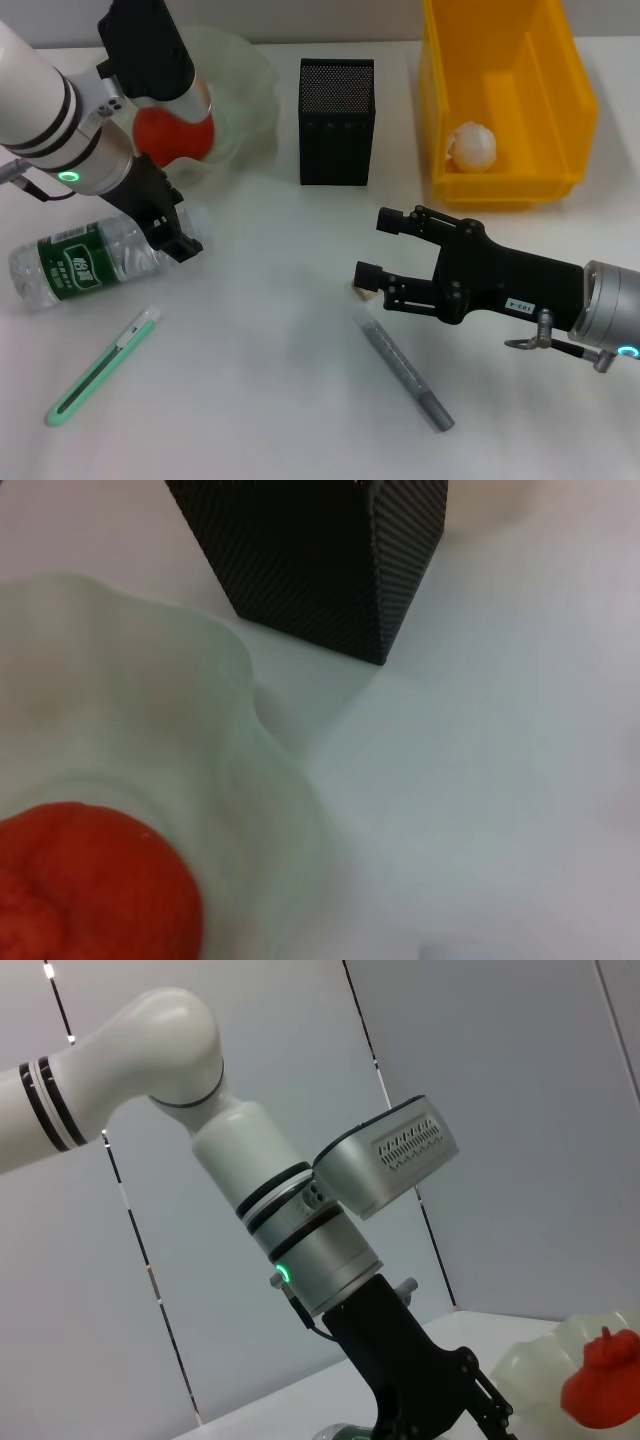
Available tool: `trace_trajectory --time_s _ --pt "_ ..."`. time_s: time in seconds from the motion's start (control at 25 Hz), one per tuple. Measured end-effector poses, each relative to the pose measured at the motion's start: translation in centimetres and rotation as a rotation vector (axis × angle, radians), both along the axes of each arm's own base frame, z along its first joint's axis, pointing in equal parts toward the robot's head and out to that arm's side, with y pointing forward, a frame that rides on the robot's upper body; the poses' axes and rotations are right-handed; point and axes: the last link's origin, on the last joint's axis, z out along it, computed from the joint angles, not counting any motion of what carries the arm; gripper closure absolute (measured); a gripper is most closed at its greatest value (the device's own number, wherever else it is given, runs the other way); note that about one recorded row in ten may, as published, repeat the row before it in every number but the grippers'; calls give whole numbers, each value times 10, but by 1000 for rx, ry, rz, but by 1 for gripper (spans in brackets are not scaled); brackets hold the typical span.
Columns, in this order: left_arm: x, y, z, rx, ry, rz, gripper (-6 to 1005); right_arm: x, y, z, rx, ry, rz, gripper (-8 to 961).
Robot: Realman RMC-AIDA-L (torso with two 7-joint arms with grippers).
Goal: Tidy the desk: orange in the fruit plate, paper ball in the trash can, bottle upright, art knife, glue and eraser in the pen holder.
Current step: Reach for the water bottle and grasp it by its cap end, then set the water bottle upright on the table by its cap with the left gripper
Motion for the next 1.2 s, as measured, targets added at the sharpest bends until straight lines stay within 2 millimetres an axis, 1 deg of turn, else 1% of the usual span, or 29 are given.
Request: trace_trajectory --time_s 0.24,0.8,1.04,1.2 --pt "-3 0 -3 -3 2 10 359 0 0 -1 -2 0 -4 125" --pt "-5 1 -6 5 12 -16 407 1 1 -1 1 -7 -10 125" --pt "-4 2 -6 5 14 -21 564 1 1 -1 2 -7 -10 125" --pt "-2 2 -4 12 0 -22 564 1 2 0 9 -2 -15 125"
